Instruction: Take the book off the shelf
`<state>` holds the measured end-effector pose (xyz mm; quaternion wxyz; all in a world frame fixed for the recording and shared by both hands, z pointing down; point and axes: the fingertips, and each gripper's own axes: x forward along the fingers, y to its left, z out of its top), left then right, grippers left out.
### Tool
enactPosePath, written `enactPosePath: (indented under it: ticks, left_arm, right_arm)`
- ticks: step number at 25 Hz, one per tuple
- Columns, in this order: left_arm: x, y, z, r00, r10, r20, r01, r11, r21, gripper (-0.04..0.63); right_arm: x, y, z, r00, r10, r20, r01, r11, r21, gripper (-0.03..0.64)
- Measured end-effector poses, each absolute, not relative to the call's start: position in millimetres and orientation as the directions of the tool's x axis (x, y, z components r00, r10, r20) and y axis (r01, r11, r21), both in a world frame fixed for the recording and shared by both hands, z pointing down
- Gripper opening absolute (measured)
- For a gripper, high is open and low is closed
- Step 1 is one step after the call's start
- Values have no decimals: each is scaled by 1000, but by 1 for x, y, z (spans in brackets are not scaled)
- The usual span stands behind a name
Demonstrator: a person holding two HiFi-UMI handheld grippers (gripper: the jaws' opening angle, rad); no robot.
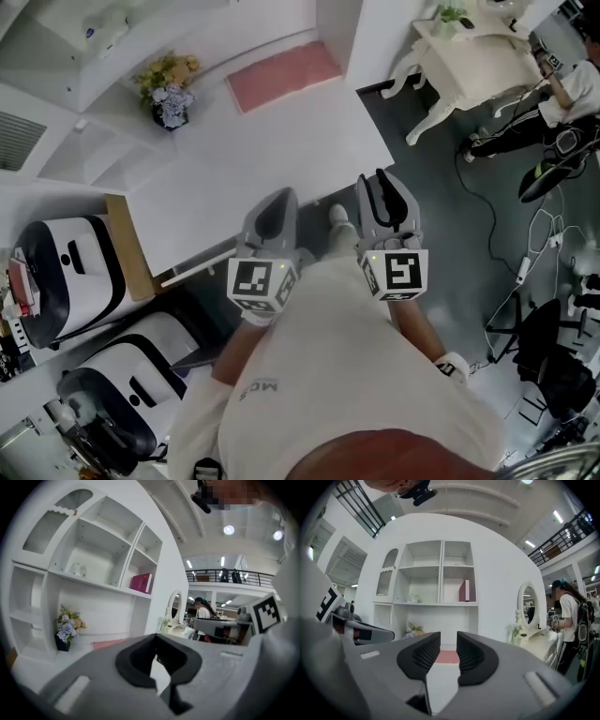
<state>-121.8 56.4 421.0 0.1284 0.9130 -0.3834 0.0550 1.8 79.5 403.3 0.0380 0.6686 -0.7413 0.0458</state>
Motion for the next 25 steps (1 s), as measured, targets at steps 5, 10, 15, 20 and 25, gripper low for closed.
enactPosePath:
  ticks: [5, 10, 15, 20, 25]
  left_arm:
    - [-102, 35, 414, 686, -697, 209, -728, -659, 191, 2]
    - [-83, 4, 406, 670, -712, 208, -742, -645, 184, 2]
    - [-63, -28, 388, 652, -733, 192, -758, -628, 175, 2]
    - [-39, -63, 367, 640, -750, 167, -768, -621, 157, 2]
    - [-26, -96, 347, 631, -761, 150, -776, -616, 137, 2]
  right_arm:
    - [21, 60, 397, -117, -989, 92, -993, 114, -45, 94]
    - [35, 26, 386, -171, -984, 50, -985, 169, -40, 95]
    - [49, -13, 367, -232, -973, 19, -973, 231, -21, 99]
    - [68, -56, 339, -260, -965, -30, -965, 260, -5, 107]
    - [80, -95, 320, -281, -958, -63, -959, 282, -6, 110]
